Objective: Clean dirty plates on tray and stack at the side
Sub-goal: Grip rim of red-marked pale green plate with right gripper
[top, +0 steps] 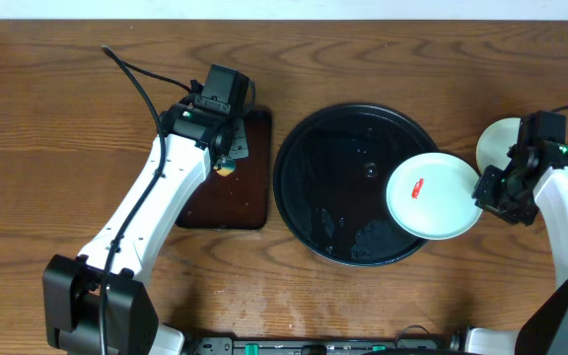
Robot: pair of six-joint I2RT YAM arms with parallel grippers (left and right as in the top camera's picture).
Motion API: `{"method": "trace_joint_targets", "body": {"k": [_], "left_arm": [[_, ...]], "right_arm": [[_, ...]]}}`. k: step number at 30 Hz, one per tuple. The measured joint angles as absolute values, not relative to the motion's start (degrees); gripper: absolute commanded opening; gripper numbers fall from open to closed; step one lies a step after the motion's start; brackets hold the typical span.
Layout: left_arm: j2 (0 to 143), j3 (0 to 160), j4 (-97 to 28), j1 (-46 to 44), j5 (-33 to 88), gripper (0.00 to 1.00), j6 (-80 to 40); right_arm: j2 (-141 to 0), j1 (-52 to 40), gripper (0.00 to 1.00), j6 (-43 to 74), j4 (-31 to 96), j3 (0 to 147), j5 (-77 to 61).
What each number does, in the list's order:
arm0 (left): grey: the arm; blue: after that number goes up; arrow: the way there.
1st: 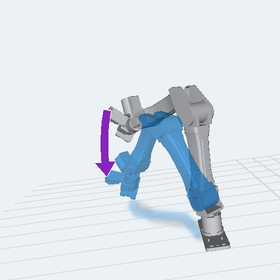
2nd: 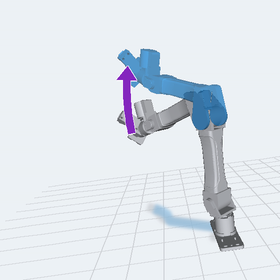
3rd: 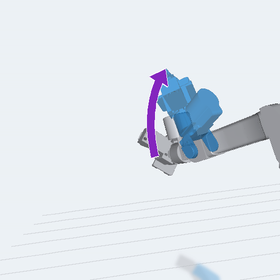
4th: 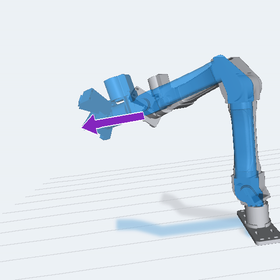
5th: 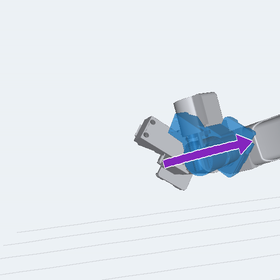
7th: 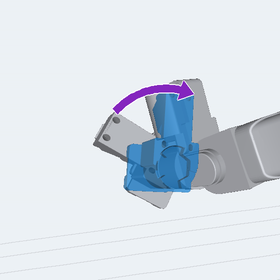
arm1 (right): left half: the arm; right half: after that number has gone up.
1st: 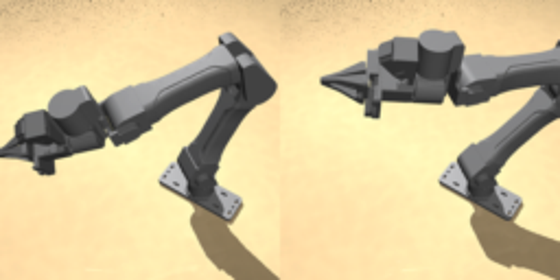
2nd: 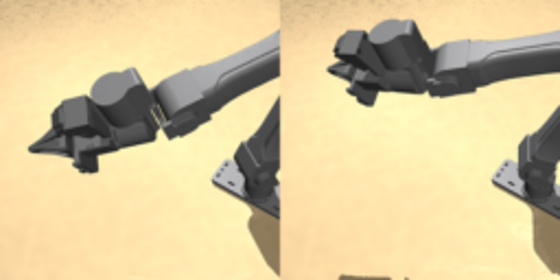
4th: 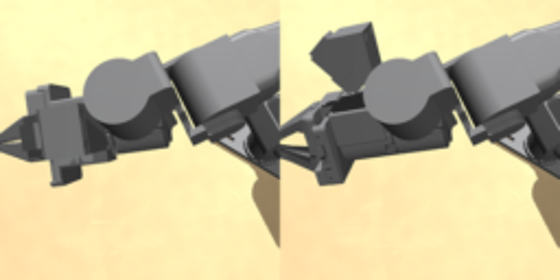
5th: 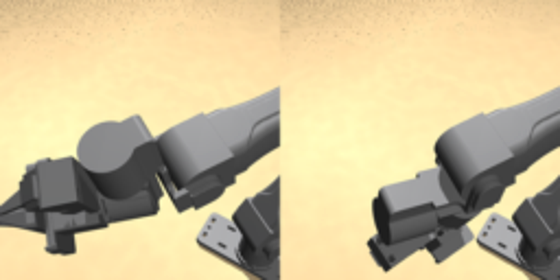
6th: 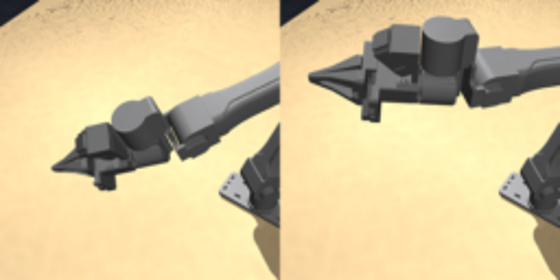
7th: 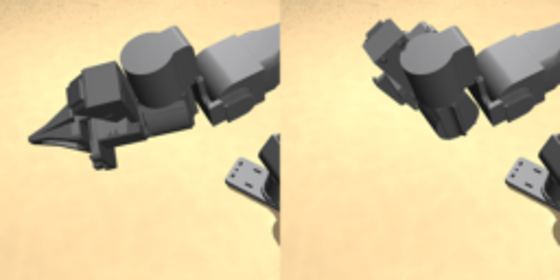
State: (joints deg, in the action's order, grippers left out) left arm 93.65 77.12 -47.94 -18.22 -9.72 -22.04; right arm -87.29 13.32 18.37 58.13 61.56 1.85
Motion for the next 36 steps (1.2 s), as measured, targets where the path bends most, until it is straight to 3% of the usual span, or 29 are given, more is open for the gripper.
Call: {"method": "trace_joint_targets", "body": {"k": [15,29,36], "left_arm": [[93.6,76.4,-47.5,-18.2,-9.7,0.08,-22.0],[93.6,76.4,-47.5,-18.2,-9.7,0.08,-22.0],[93.6,76.4,-47.5,-18.2,-9.7,0.08,-22.0]], "right_arm": [[-87.3,13.3,0.14,19.9,52.0,55.6,2.3],[-87.3,13.3,0.14,20.0,50.4,54.6,2.2],[-87.3,13.3,0.08,20.1,49.8,53.8,2.0]]}}
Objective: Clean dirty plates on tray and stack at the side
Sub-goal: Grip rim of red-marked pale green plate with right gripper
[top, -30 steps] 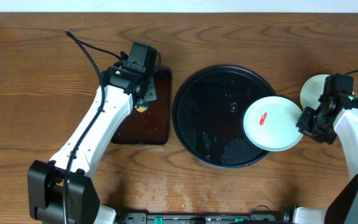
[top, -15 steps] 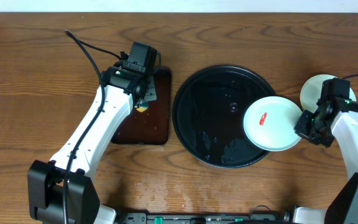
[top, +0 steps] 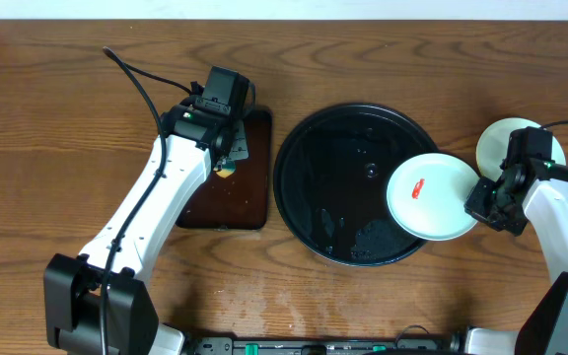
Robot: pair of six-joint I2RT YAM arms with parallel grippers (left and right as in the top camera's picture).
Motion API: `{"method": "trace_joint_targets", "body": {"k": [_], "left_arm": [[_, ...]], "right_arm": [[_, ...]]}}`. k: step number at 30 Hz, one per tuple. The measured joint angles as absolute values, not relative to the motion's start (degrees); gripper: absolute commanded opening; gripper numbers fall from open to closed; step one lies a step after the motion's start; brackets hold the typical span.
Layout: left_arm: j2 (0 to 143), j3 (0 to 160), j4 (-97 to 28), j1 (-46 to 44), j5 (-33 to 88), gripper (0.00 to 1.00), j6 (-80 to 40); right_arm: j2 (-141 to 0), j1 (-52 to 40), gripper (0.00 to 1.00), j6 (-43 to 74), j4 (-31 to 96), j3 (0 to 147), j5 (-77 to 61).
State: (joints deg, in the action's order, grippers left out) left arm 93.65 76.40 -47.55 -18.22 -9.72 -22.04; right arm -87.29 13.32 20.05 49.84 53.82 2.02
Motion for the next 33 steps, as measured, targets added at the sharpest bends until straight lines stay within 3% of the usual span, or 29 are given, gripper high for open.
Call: {"method": "trace_joint_targets", "body": {"k": [11,15,25,33], "left_arm": [[93.6,76.4,-47.5,-18.2,-9.7,0.08,-22.0],[93.6,76.4,-47.5,-18.2,-9.7,0.08,-22.0],[93.6,76.4,-47.5,-18.2,-9.7,0.08,-22.0],[93.6,76.4,-47.3,-18.2,-9.7,0.08,-22.0]], "right_arm": [[-87.3,13.3,0.11,20.2,49.8,53.8,2.0],[-87.3,13.3,0.01,20.0,49.8,53.8,1.9],[-87.3,13.3,0.01,20.4,49.4,53.8,1.4],[-87.3,13.2,0.01,17.4,41.8,53.8,-8.0]]}}
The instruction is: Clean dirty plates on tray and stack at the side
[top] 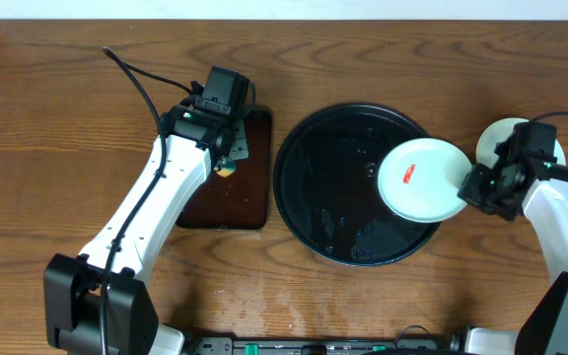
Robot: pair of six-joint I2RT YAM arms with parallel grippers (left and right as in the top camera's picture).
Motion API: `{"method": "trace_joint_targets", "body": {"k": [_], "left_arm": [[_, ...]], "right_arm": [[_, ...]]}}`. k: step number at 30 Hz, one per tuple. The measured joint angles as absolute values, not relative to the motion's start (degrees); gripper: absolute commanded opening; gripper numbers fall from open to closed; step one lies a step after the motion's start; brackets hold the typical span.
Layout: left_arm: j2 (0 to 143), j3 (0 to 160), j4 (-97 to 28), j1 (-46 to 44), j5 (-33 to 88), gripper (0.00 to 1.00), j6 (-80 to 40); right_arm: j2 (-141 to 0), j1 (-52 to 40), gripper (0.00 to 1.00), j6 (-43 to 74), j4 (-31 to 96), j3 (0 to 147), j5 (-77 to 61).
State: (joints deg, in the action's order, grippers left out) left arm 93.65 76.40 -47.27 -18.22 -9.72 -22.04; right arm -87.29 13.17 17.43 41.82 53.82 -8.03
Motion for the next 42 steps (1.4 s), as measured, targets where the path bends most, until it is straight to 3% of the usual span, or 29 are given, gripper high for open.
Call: {"method": "trace_joint_targets", "body": {"k": [9,19,31,42], "left_arm": [[93.6,76.4,-47.2,-18.2,-9.7,0.08,-22.0],[93.7,76.4,-47.2,-18.2,-9.7,0.08,-22.0],[93.6,76.4,-46.5,-18.2,-9.3,0.08,-21.9],[93.7,78.1,-48.0,-18.2,-8.4,0.07,-20.7]], "right_arm": [[-87.3,6.9,0.01,14.0,30.4,53.8,-15.6],[-88.3,-3.8,0.01,10.7,22.6,53.8,-6.9],[-99.7,-4.6,0.01,10.0,17.2,53.8,-7.0],[-100.4,-4.6,0.01,10.0,16.6,53.8,-7.8]]}}
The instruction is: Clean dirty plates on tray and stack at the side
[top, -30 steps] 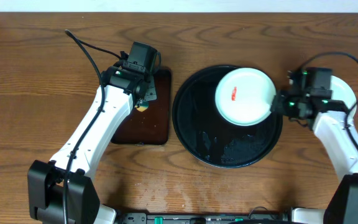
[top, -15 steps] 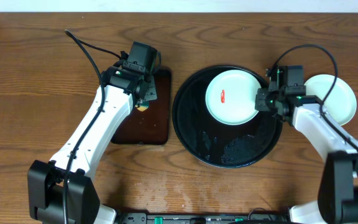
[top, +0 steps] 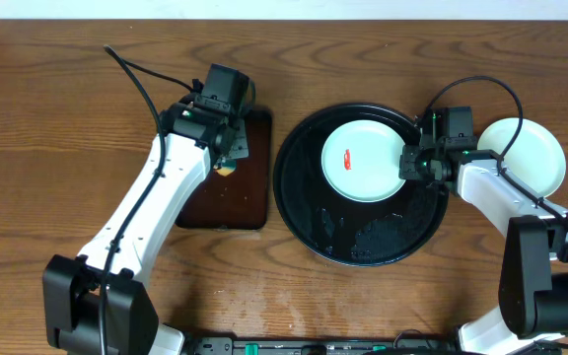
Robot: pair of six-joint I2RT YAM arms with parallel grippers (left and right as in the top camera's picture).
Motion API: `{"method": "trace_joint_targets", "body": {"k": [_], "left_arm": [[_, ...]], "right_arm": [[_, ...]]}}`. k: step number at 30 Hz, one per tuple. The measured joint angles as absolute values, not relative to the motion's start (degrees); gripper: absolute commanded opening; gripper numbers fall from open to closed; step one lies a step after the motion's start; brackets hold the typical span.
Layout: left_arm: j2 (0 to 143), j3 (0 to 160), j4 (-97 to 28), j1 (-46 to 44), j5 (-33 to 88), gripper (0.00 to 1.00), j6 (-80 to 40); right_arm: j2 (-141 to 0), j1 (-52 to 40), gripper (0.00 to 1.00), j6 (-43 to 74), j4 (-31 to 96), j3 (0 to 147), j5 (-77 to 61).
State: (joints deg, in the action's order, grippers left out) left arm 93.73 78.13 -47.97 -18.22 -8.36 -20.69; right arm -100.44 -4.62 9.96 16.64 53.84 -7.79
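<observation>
A white plate [top: 363,161] with a red smear lies over the upper middle of the round black tray [top: 314,212]. My right gripper [top: 411,163] is shut on that plate's right rim. A second white plate [top: 531,156] rests on the table at the right. My left gripper [top: 227,158] stays over the dark brown mat [top: 235,202] on the left, holding a small yellowish sponge; its fingers are mostly hidden under the wrist.
Wet patches and droplets show on the tray's lower half. A black cable [top: 136,84] runs from the left arm toward the table's back left. Another cable [top: 481,89] loops above the right wrist.
My right gripper has moved left with the smeared plate, from the tray's right edge to its upper middle. The plate on the right is now fully uncovered. The left arm has not moved.
The right gripper first held the smeared plate overhanging the tray's lower right edge, and stayed there at the second moment. Then the plate was higher and further left, and now it sits well inside the tray. The left arm stayed over the mat throughout.
</observation>
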Motion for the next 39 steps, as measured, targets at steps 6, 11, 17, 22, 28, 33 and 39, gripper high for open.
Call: {"method": "trace_joint_targets", "body": {"k": [6,11,17,22,28,33,39], "left_arm": [[93.8,80.1,-42.6,-18.6,-3.3,0.08,-20.7],[93.8,80.1,-39.6,-20.1,-1.6,0.07,-20.7],[93.8,80.1,-37.0,-22.7,-1.3,0.08,-20.7],[93.8,80.1,-33.3,-26.4,-1.2,0.07,-21.1],[94.6,80.1,-28.1,-32.0,-1.0,0.07,-21.2],[98.8,80.1,-24.4,-35.7,-0.5,0.07,-21.2],[104.0,80.1,-21.2,-37.6,-0.3,0.08,-21.2]], "right_arm": [[-100.4,-4.6,0.04,10.0,17.8,53.8,-7.9],[-100.4,-4.6,0.31,9.8,18.9,53.8,-8.1],[-100.4,-4.6,0.41,9.1,18.6,53.8,-7.9],[-100.4,-4.6,0.33,9.1,16.2,53.8,-7.5],[-100.4,-4.6,0.2,9.0,16.1,53.8,-7.0],[-100.4,-4.6,0.13,8.7,16.0,53.8,-6.8],[-100.4,-4.6,0.1,9.0,16.0,53.8,-6.8]]}}
